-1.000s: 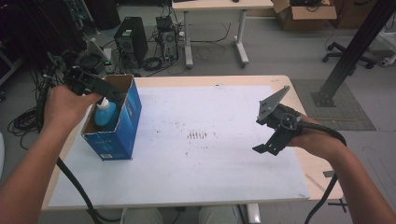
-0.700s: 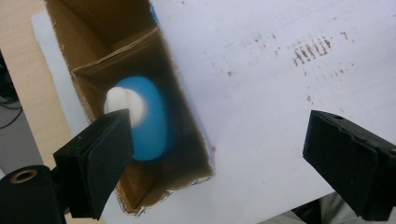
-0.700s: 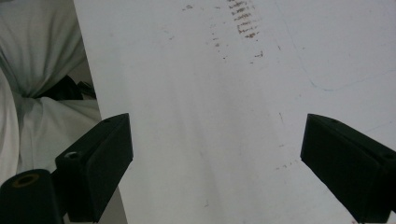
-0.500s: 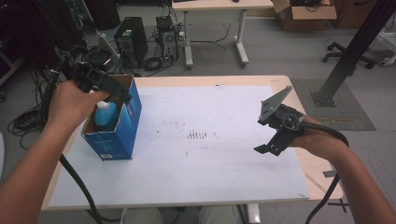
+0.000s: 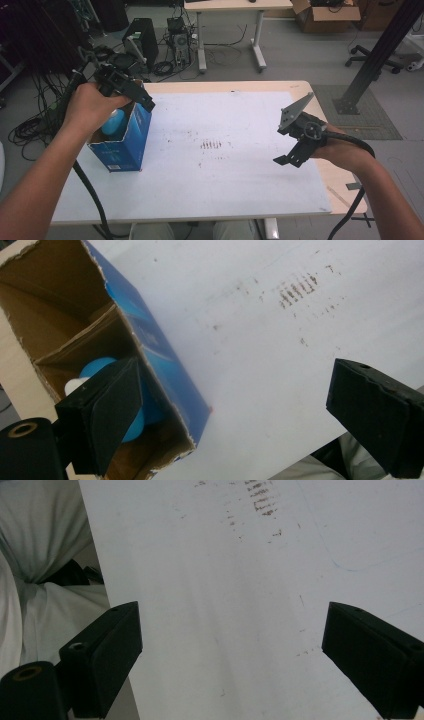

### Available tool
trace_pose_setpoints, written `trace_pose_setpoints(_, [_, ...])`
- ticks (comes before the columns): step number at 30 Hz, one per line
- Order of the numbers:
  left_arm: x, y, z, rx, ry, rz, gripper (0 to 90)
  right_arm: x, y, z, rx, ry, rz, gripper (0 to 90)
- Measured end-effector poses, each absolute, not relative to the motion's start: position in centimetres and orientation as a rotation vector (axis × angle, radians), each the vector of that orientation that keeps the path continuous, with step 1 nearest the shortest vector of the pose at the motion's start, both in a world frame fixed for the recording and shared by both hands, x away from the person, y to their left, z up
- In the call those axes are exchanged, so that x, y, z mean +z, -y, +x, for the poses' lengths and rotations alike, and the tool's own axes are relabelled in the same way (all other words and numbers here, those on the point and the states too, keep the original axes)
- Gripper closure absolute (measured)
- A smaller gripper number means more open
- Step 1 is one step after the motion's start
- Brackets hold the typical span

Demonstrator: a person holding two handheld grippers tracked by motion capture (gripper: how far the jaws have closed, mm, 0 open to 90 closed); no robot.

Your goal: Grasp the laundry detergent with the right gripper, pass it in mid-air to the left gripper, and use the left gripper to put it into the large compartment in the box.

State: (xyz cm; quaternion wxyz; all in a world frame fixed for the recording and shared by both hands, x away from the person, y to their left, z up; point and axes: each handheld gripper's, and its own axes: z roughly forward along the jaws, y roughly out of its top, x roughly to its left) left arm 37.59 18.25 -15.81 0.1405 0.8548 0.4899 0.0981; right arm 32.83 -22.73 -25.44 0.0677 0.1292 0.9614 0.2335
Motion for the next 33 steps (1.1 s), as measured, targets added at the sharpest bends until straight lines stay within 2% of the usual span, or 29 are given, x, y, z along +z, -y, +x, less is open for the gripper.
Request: trace_pose_setpoints(33, [-16.8,-12.3,39.4,0.235,-1.131,2.632,8.3,-25.5,23.4,32.8,0.702,-2.901,0.424,8.9])
